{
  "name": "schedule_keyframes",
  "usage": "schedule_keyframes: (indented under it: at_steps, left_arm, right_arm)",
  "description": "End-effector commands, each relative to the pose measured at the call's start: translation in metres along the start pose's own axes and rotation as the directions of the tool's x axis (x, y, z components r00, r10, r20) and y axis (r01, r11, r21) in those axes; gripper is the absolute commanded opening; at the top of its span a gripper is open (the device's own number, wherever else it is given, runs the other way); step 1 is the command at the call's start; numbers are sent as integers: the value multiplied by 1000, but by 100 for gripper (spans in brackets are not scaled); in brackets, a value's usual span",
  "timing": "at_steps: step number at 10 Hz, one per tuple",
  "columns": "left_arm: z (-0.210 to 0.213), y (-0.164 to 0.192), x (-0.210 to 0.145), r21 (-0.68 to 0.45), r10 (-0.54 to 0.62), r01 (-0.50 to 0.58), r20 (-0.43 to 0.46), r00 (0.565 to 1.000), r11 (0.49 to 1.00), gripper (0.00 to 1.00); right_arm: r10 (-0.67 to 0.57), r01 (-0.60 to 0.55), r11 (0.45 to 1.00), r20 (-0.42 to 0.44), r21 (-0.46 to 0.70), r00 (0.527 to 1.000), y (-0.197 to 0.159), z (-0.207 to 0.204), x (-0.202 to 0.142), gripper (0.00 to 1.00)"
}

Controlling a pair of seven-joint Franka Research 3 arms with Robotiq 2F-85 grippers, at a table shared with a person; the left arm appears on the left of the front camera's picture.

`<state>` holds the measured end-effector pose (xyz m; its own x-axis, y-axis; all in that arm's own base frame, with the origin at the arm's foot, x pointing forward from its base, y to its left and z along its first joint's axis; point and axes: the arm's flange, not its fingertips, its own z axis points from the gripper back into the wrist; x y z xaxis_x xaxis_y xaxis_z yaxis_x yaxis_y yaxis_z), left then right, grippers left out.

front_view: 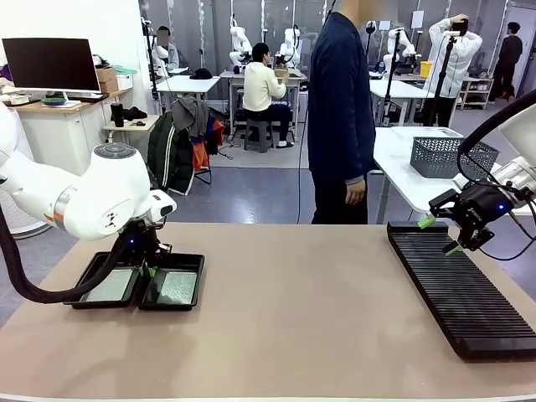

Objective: Inspect and transfer BCBs to ESD trays.
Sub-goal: Pick up the ESD tray and place it on the left side of the table.

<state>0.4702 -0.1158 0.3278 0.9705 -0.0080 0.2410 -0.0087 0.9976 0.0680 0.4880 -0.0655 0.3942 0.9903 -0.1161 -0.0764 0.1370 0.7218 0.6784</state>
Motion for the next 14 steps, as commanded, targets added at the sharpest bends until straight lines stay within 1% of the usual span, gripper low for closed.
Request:
schedule_keyframes:
  at_steps: [1, 2, 3, 4, 5, 6, 7, 10, 14]
  left_arm:
    - [4, -6, 3, 45, 13, -13, 2, 1000, 999, 45]
    - [8, -8, 4, 43, 4, -4, 4, 1000, 999, 60]
    - [14, -10, 3, 46, 1, -1, 7, 1000, 999, 64]
    - [25, -12, 3, 50, -6, 5, 13, 1000, 999, 79]
    - [37, -14, 3, 37, -19, 18, 10, 1000, 999, 83]
    - [52, -15, 3, 20, -27, 27, 13, 1000, 999, 98]
    - [65, -18, 4, 1, -43, 43, 2, 999, 999, 98]
    - [111, -18, 11, 2, -46, 46, -5, 999, 999, 98]
    - [134, -19, 21, -9, -68, 68, -25, 997, 998, 98]
  right_arm:
    - [-21, 21, 1000, 20, -10, 1000, 2, -1, -2, 100]
    - [-21, 21, 1000, 20, -10, 1000, 2, -1, -2, 100]
    - [-21, 21, 1000, 20, -10, 1000, 2, -1, -2, 100]
    - [-21, 21, 1000, 20, -10, 1000, 2, -1, -2, 100]
    - [-21, 21, 1000, 20, -10, 1000, 2, -1, -2, 100]
    - [-21, 21, 1000, 20, -10, 1000, 2, -1, -2, 100]
    - [-21, 21, 1000, 20, -10, 1000, 2, -1, -2, 100]
    - [-21, 21, 1000, 20, -10, 1000, 2, -1, -2, 100]
    - [-21, 21, 1000, 20, -10, 1000, 2, -1, -2, 100]
